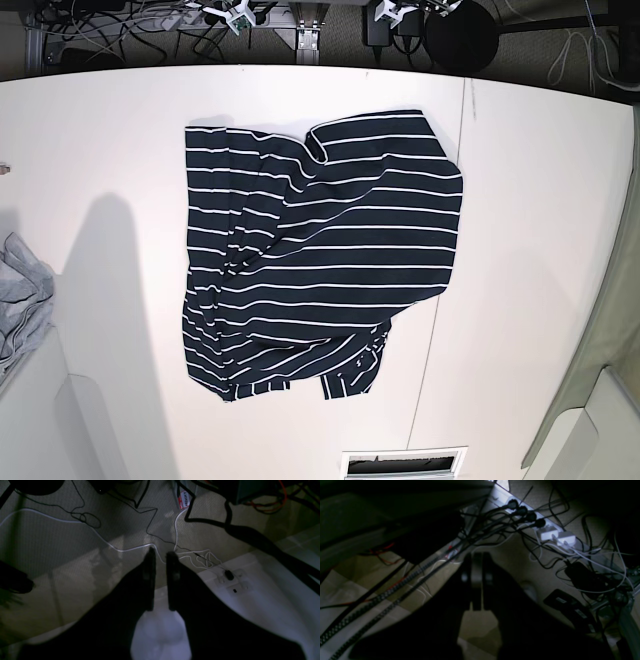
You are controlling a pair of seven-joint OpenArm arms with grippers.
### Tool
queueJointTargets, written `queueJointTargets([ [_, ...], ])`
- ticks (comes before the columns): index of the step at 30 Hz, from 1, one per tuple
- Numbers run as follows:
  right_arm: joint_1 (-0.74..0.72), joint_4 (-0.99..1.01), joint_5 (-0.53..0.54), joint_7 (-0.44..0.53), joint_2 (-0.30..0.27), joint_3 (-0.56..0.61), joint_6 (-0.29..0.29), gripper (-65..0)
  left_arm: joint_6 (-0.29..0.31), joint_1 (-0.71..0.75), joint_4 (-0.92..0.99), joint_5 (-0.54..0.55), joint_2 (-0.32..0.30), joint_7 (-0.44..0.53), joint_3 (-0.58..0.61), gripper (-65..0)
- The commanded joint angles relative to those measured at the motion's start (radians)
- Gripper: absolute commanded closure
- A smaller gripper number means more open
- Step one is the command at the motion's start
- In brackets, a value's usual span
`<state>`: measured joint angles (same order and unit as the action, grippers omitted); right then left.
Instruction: Layout the t-shirt on the table in an organized manner, then fold the t-shirt properly
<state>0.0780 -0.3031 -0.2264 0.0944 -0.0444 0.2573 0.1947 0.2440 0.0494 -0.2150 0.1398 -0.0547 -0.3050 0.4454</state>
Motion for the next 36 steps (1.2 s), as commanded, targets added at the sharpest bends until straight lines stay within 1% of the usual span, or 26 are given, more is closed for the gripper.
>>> queueJointTargets([
  [1, 0.003, -0.006, -0.002, 0.011, -0.003, -0.003, 0.011, 0.0, 0.007, 0.001, -0.002, 0.001, 0.002, -0.024, -0.001, -10.4],
  [3, 0.003, -0.006, -0.002, 0.011, -0.003, -0.003, 0.011, 0.0, 0.007, 0.001, -0.002, 0.002, 0.002, -0.065, -0.001, -10.4],
  [6, 0.008, -0.006, -0.002, 0.011, -0.006, -0.003, 0.011, 0.0, 0.014, 0.004, -0.002, 0.042, 0.002, -0.117, -0.001, -10.4],
  [8, 0.022, -0.012, -0.001, 0.011, -0.009, -0.003, 0.011, 0.0, 0.044, 0.010, -0.002, 0.077, -0.002, -0.142, -0.001, -10.4],
  [10, 0.050, -0.032, -0.002, 0.011, -0.012, -0.003, 0.011, 0.0, 0.087, 0.022, -0.013, 0.125, -0.016, -0.149, -0.001, -10.4],
  [14, 0.137, -0.121, -0.002, 0.011, -0.028, -0.003, 0.011, 0.0, 0.165, 0.092, -0.118, 0.198, -0.075, -0.142, -0.001, -10.4],
  [18, 0.250, -0.274, 0.000, 0.011, -0.069, -0.003, 0.011, 0.0, 0.172, 0.193, -0.313, 0.217, -0.146, -0.141, -0.002, -10.4],
  [20, 0.311, -0.377, 0.020, 0.011, -0.092, -0.003, 0.011, 0.0, 0.173, 0.246, -0.422, 0.216, -0.181, -0.145, -0.010, -10.4],
  [21, 0.341, -0.433, 0.040, 0.011, -0.105, -0.003, 0.011, 0.0, 0.186, 0.272, -0.478, 0.203, -0.198, -0.145, -0.020, -10.4],
  [22, 0.373, -0.491, 0.063, 0.011, -0.117, -0.003, 0.014, 0.0, 0.212, 0.297, -0.533, 0.175, -0.214, -0.150, -0.037, -10.4],
  [23, 0.403, -0.550, 0.086, 0.011, -0.129, -0.003, 0.014, 0.0, 0.240, 0.324, -0.588, 0.162, -0.227, -0.158, -0.061, -10.4],
  [25, 0.462, -0.668, 0.131, 0.010, -0.156, -0.003, 0.014, 0.0, 0.270, 0.382, -0.695, 0.163, -0.245, -0.175, -0.132, -10.4],
  [26, 0.492, -0.727, 0.149, 0.010, -0.171, -0.003, 0.018, 0.0, 0.293, 0.413, -0.749, 0.168, -0.249, -0.175, -0.177, -10.4],
  [29, 0.570, -0.898, 0.187, 0.009, -0.217, -0.003, 0.019, 0.0, 0.368, 0.505, -0.906, 0.218, -0.247, -0.181, -0.331, -10.4],
  [32, 0.636, -1.061, 0.212, 0.003, -0.269, -0.003, 0.019, 0.0, 0.409, 0.578, -1.062, 0.277, -0.247, -0.202, -0.472, -10.4],
  [34, 0.674, -1.164, 0.233, 0.003, -0.304, -0.003, 0.018, 0.0, 0.426, 0.621, -1.164, 0.315, -0.247, -0.233, -0.555, -10.4],
  [36, 0.702, -1.260, 0.277, 0.003, -0.338, -0.003, 0.018, 0.0, 0.435, 0.659, -1.268, 0.373, -0.247, -0.274, -0.636, -10.4],
])
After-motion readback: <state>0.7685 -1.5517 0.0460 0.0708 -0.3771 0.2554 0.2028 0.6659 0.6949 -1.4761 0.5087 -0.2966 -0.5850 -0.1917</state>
